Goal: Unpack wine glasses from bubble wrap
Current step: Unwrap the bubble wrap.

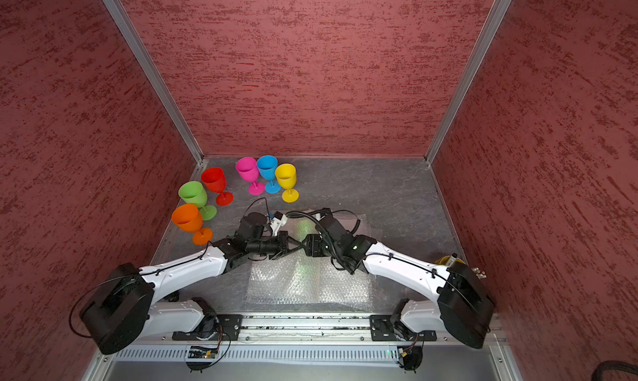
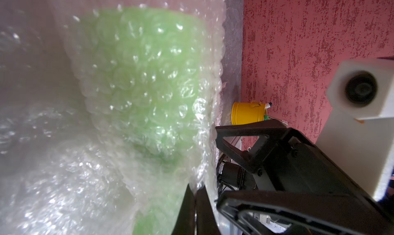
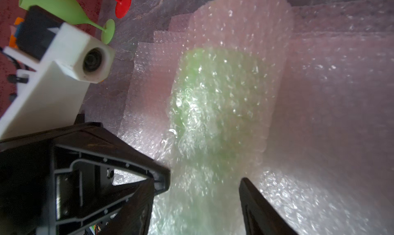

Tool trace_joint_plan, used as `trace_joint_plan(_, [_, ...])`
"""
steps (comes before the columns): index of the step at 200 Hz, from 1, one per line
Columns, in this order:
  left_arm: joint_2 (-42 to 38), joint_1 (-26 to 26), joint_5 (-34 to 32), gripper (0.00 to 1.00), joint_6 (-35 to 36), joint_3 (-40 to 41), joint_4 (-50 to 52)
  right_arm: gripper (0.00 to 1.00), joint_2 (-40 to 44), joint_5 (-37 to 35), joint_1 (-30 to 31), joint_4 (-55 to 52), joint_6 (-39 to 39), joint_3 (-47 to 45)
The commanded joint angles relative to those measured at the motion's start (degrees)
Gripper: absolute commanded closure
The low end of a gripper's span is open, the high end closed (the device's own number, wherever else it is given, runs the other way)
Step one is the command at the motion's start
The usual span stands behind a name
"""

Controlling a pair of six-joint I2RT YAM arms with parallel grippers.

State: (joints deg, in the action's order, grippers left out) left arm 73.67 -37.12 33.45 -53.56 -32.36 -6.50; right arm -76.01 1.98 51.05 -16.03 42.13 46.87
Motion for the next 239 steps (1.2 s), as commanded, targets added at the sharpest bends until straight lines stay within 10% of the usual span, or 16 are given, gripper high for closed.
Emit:
trace_joint_plan(1, [-0.3, -0.7, -0.4, 1.0, 0.8, -1.6, -0.5, 0.43, -0.8, -4.0, 0.8, -2.8, -2.0, 2.0])
trace_joint_plan(153, [-2.6, -0.3, -5.1, 1.0, 5.1, -2.8, 7.8, 0.88, 2.1, -16.4, 0.6, -7.8, -4.5, 0.0])
trace_joint_plan(239, [-4.4, 1.0, -8.7, 1.0, 7.9, -1.2, 11.1, 0.91, 10.0, -16.1, -2.9, -1.8, -4.0, -9.5])
